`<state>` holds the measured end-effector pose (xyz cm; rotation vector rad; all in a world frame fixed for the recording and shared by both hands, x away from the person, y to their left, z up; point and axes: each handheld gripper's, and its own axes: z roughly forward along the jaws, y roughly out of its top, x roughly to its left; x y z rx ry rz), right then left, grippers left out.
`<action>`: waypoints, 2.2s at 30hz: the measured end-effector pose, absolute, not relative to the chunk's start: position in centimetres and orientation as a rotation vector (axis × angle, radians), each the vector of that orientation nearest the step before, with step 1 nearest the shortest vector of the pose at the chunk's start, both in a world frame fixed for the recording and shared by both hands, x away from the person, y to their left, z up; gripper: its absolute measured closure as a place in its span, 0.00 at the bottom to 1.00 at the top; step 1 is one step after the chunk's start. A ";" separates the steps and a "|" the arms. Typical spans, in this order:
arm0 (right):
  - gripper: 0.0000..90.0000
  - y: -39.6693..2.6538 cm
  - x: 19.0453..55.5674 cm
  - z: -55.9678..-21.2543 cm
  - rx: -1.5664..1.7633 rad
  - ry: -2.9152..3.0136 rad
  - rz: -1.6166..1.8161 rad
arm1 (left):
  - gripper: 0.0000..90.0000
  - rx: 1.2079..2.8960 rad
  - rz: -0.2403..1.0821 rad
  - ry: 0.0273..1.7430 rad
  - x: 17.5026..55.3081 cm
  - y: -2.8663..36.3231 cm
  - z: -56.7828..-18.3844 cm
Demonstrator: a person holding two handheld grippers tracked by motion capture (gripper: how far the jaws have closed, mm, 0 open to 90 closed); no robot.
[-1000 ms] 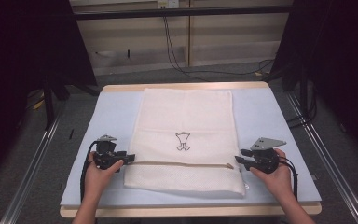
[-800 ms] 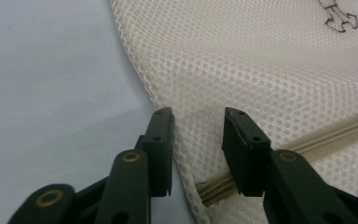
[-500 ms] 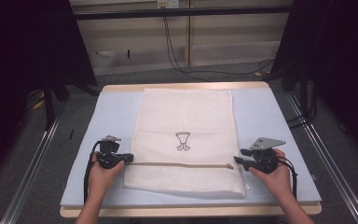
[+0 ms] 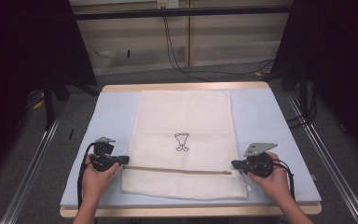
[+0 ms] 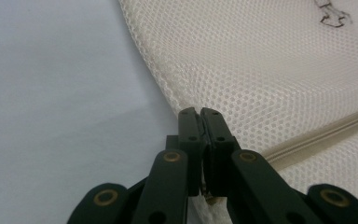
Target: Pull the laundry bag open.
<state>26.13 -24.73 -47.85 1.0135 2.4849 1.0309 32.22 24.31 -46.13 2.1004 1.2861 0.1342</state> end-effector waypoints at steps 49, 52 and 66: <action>1.00 -25.8 24.1 -47.7 0.959 2.376 1.079 | 0.26 2.160 -0.042 0.892 31.2 7.6 -45.0; 1.00 -25.8 24.1 -47.8 0.962 2.378 1.072 | 0.27 2.174 -0.058 0.873 31.1 6.5 -45.1; 1.00 -25.7 24.1 -48.0 0.963 2.386 1.072 | 0.37 2.146 -0.175 0.875 31.1 3.5 -45.5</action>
